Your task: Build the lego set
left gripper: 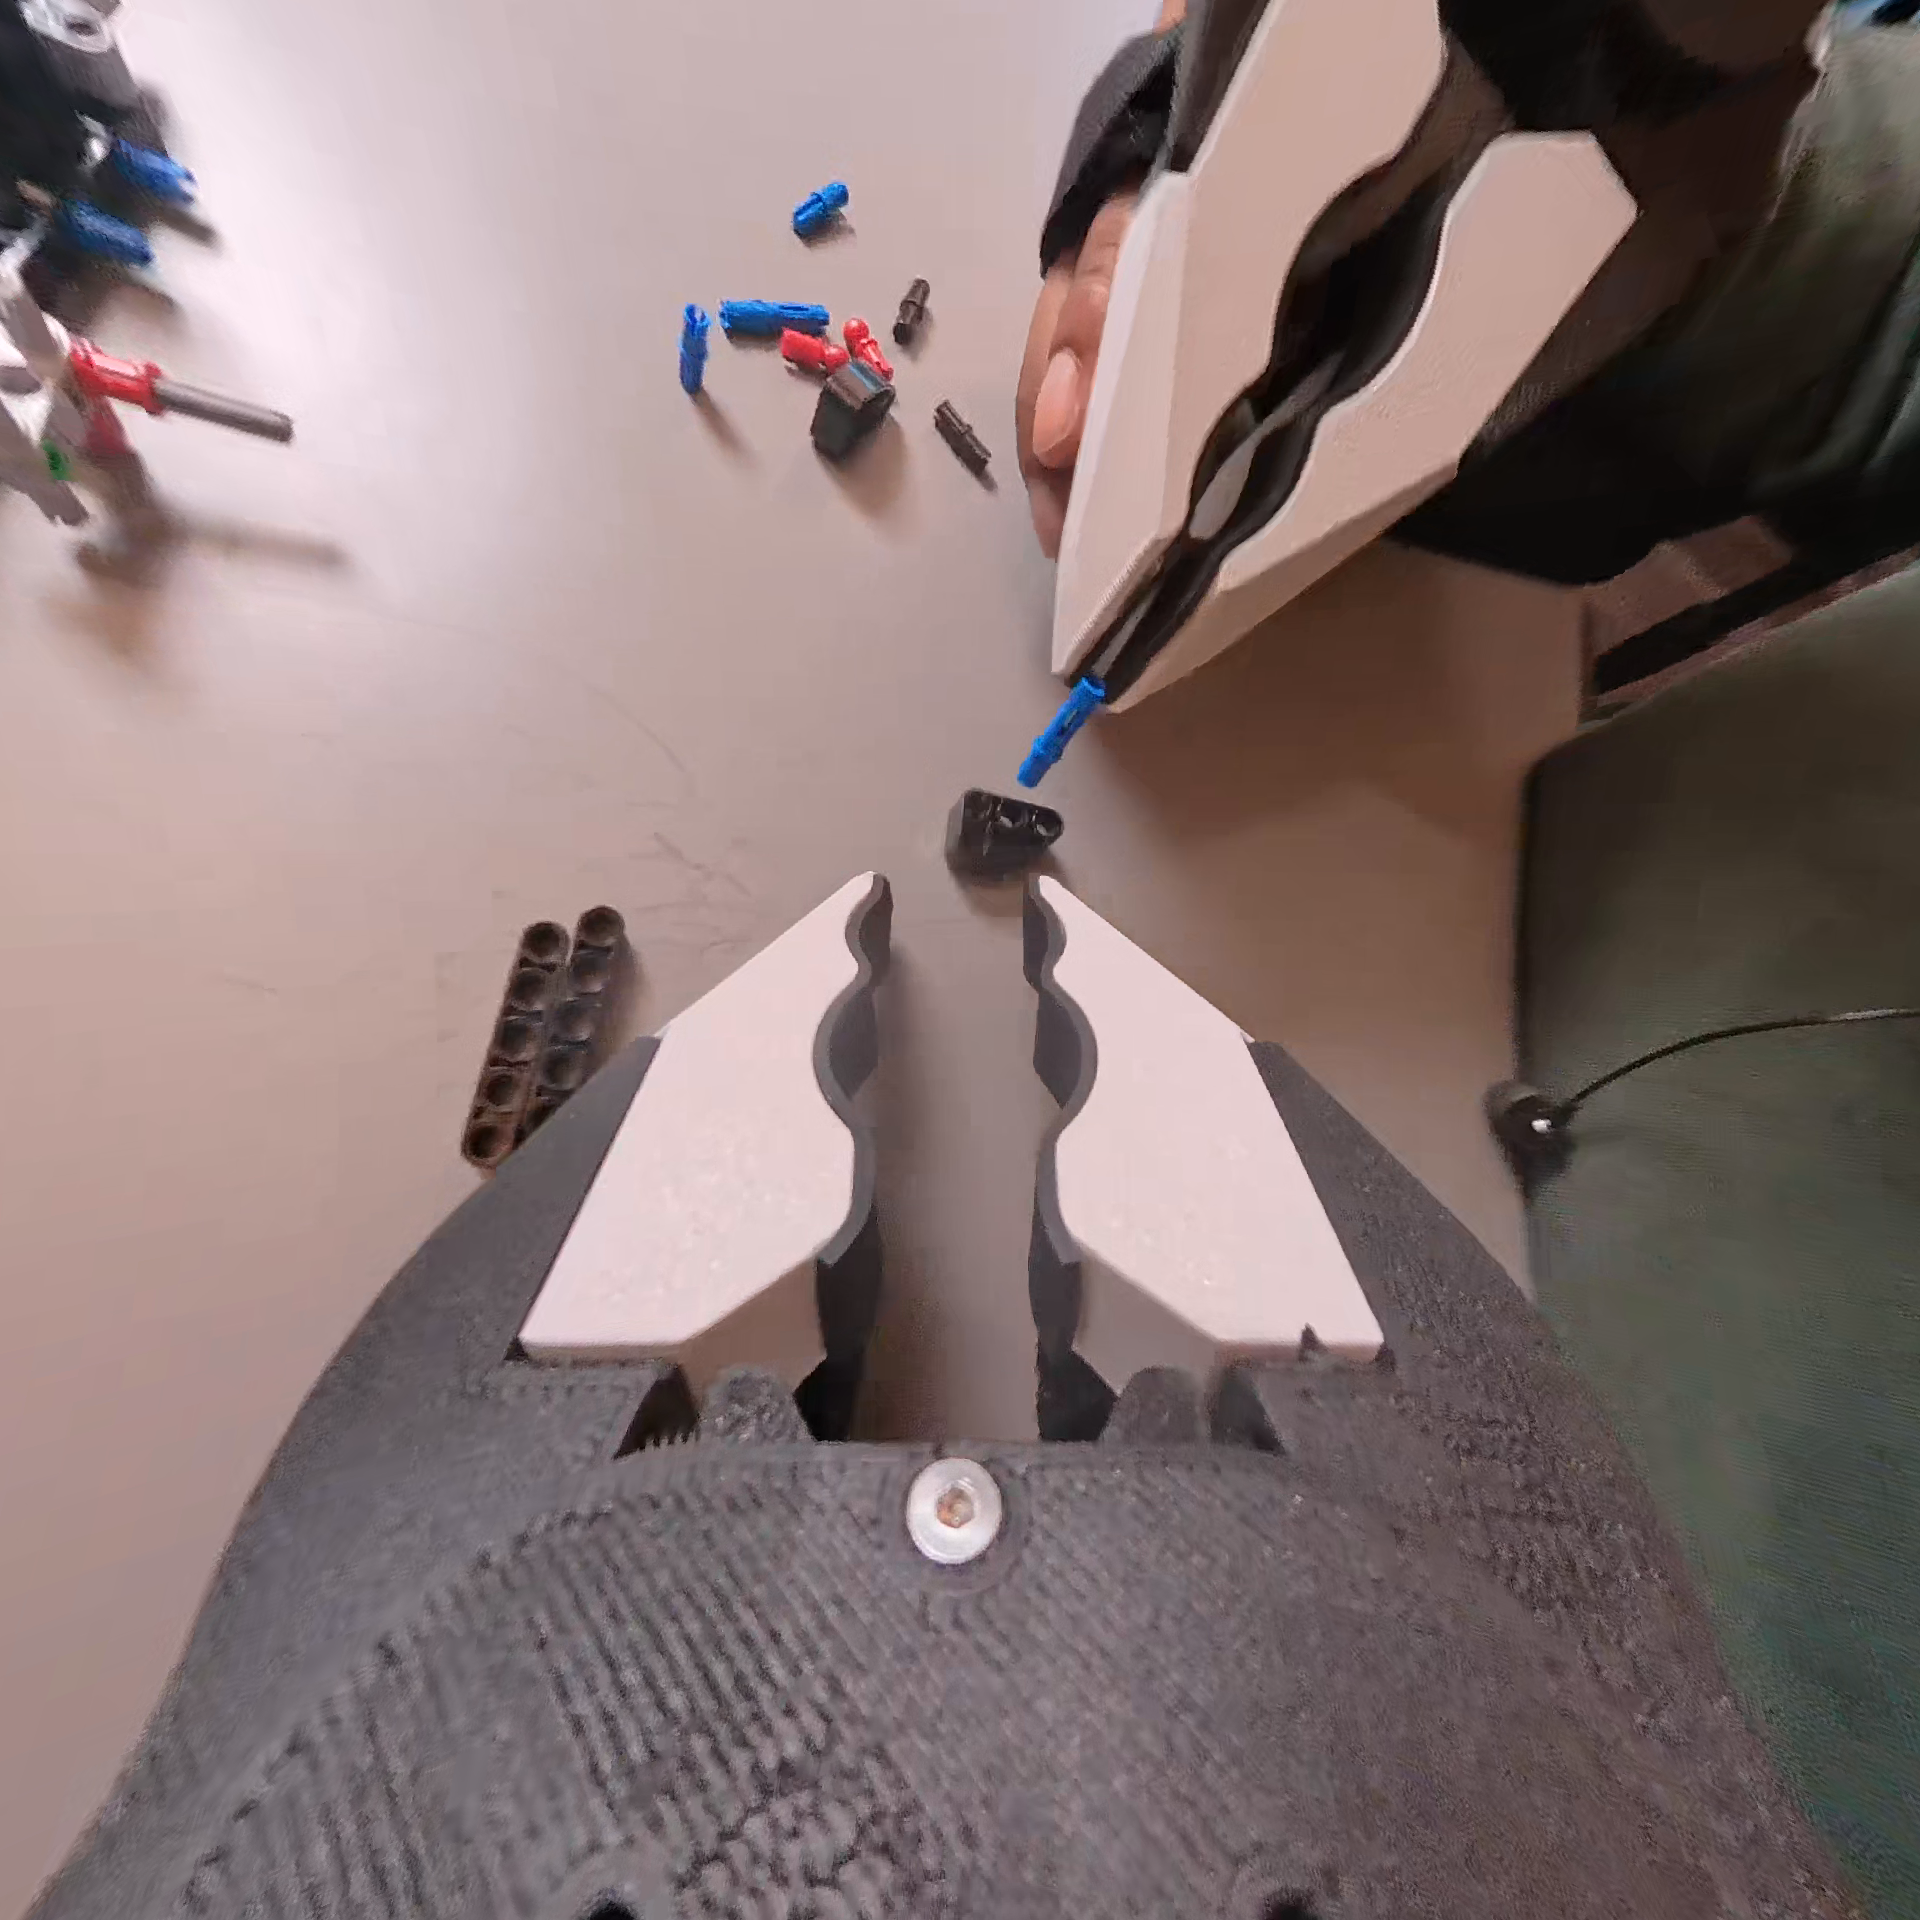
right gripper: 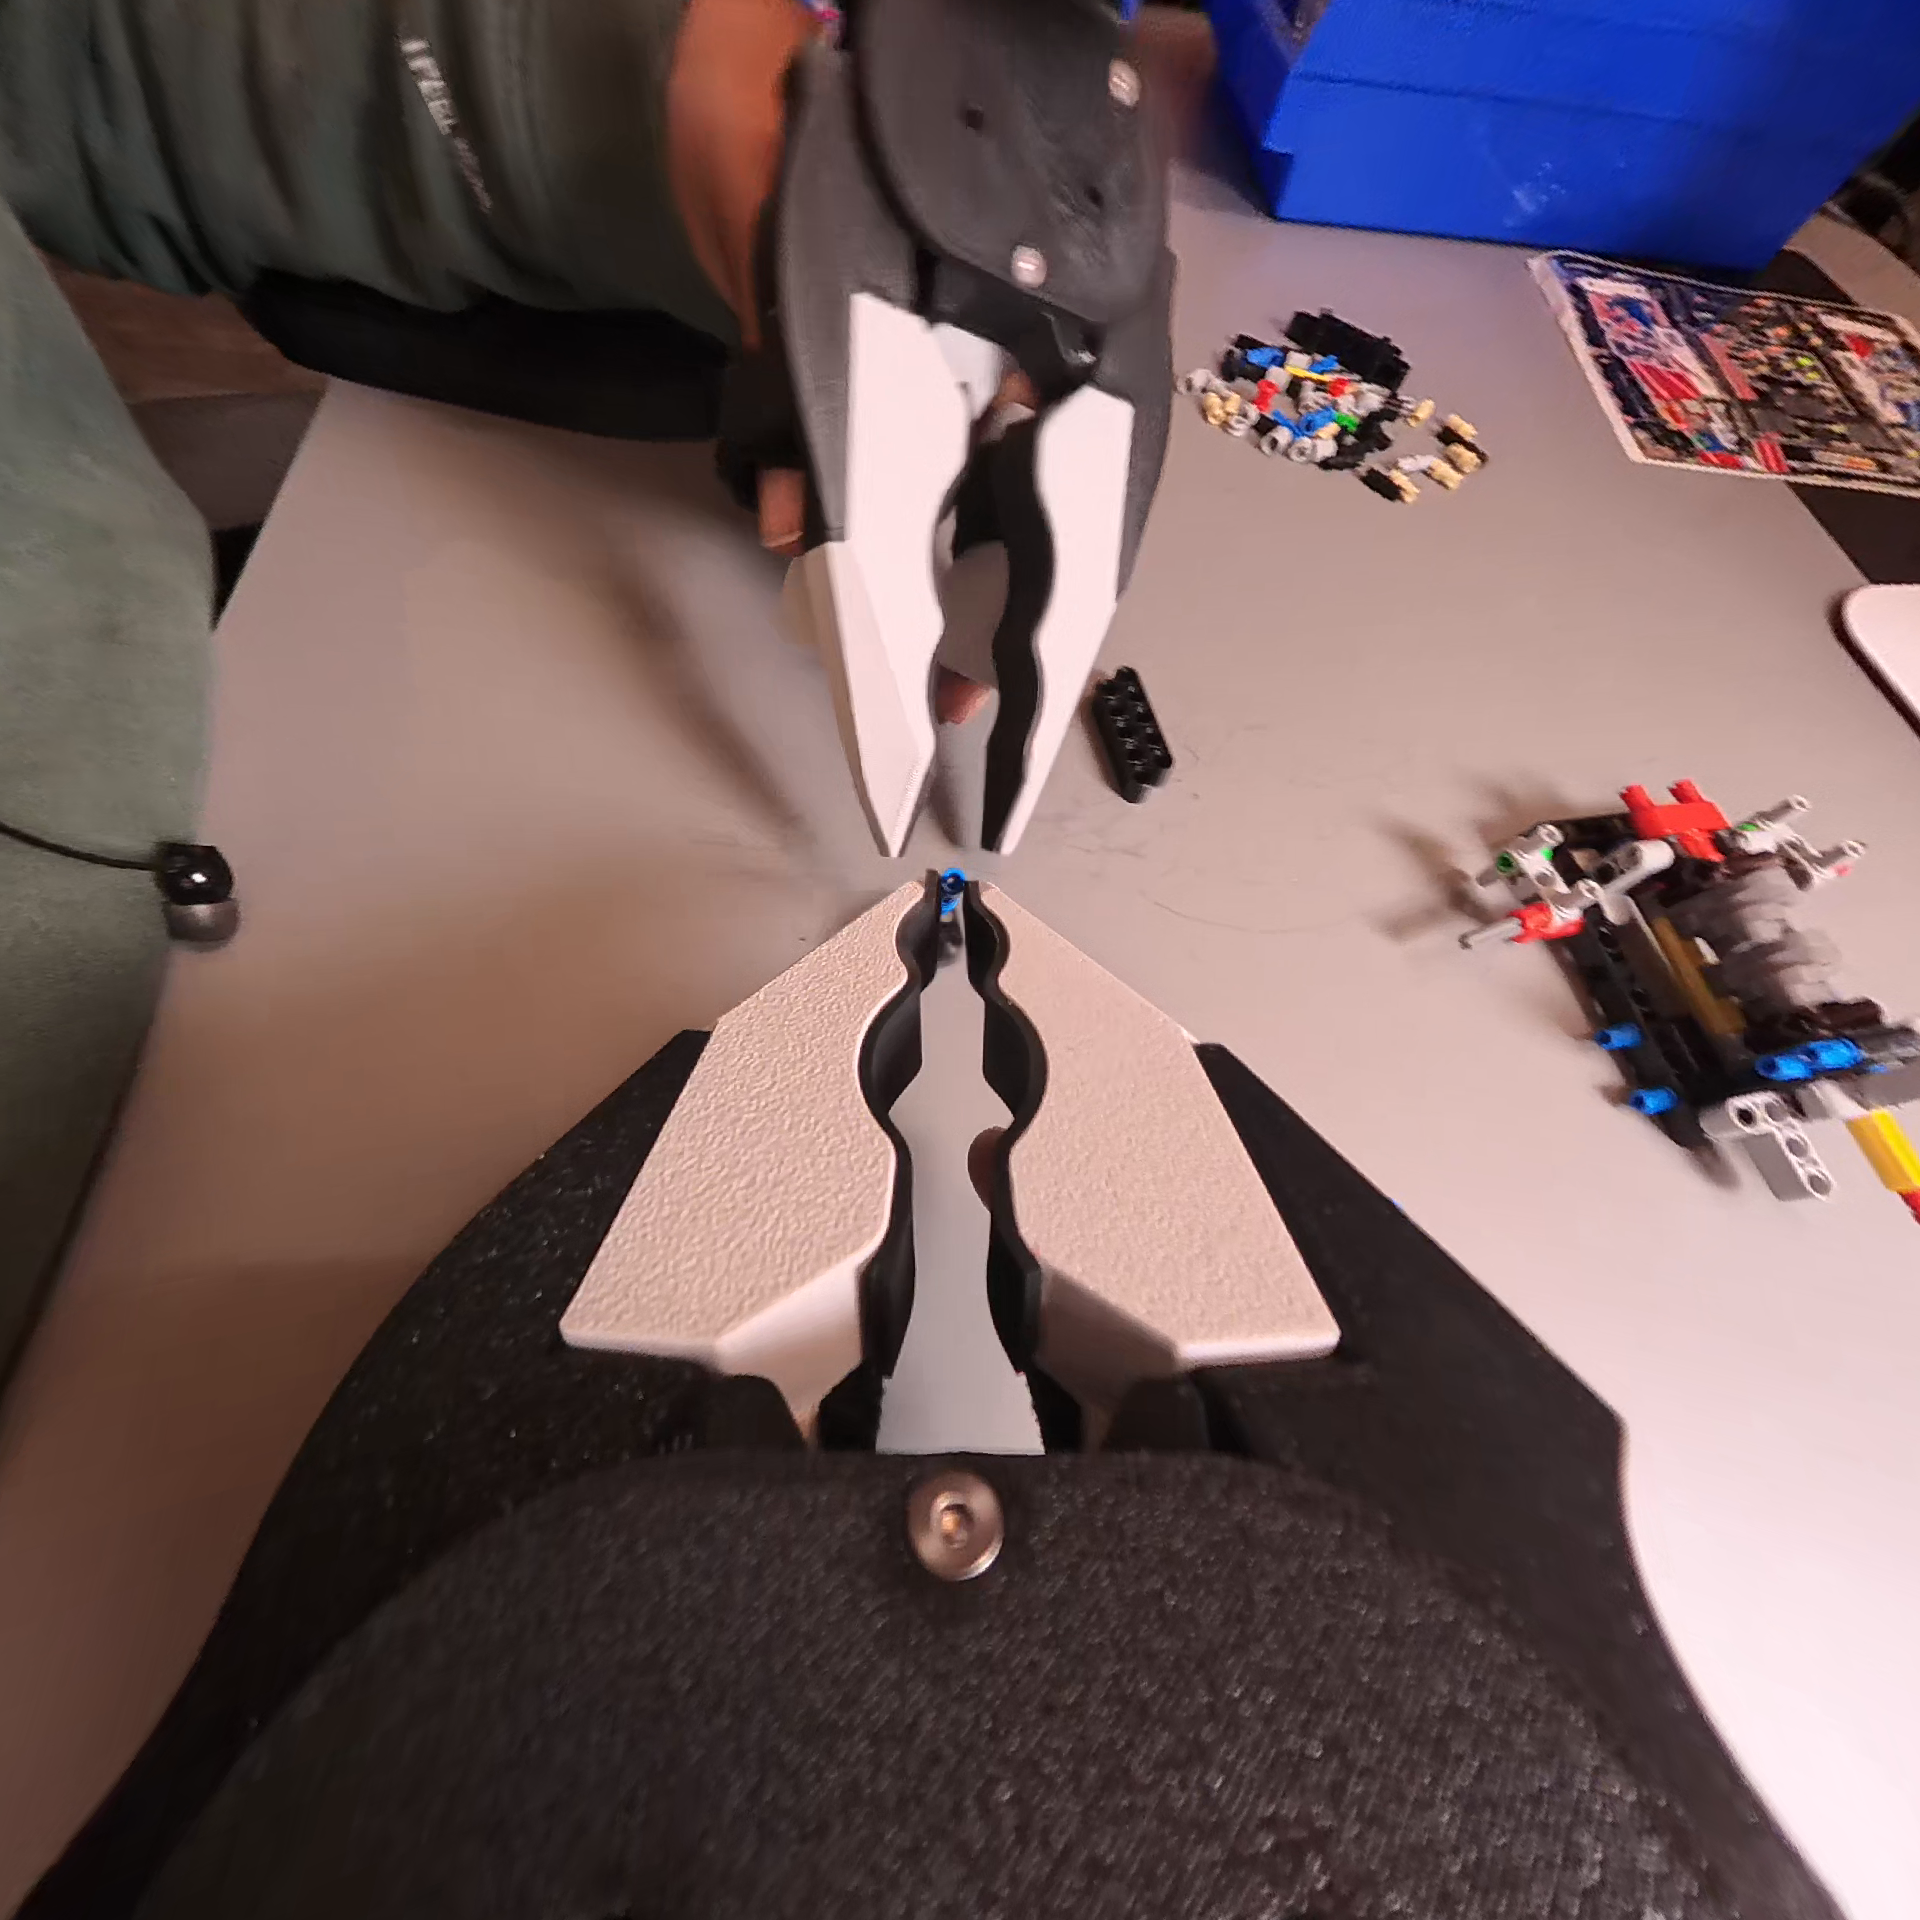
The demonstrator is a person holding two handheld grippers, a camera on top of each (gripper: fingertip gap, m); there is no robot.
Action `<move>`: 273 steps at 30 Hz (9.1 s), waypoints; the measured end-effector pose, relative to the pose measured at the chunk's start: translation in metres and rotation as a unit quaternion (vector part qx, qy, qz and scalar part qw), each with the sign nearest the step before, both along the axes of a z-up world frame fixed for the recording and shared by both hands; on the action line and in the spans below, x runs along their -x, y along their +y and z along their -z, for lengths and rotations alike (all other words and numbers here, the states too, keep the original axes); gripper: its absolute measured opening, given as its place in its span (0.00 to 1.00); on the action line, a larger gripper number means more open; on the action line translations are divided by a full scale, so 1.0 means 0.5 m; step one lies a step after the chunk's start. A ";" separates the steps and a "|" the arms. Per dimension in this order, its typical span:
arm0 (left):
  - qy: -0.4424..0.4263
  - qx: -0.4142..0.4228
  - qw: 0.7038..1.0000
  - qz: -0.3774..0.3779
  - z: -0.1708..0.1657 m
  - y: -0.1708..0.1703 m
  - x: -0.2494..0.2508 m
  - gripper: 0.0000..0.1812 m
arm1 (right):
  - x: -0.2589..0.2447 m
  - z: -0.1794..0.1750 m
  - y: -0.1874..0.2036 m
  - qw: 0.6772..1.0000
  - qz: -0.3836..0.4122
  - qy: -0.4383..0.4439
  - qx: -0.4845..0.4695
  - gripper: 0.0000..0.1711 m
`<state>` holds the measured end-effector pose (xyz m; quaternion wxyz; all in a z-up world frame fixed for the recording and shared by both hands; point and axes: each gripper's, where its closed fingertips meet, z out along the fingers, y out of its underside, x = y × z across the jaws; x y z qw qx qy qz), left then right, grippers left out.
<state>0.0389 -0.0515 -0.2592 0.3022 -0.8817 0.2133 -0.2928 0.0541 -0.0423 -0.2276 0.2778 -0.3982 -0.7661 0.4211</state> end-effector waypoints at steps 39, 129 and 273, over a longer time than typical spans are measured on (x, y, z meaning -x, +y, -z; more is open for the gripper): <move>0.126 -0.138 0.974 0.125 0.022 -0.013 -0.048 0.07 | -0.005 0.017 0.029 0.999 0.021 -0.026 -0.016 0.01; 0.175 -0.190 0.962 0.085 0.020 0.005 -0.016 0.08 | 0.023 0.041 -0.020 0.970 -0.002 -0.211 -0.121 0.00; -0.016 -0.283 0.958 0.047 -0.141 -0.026 0.001 0.00 | 0.039 -0.084 -0.052 0.993 0.031 0.093 0.067 0.01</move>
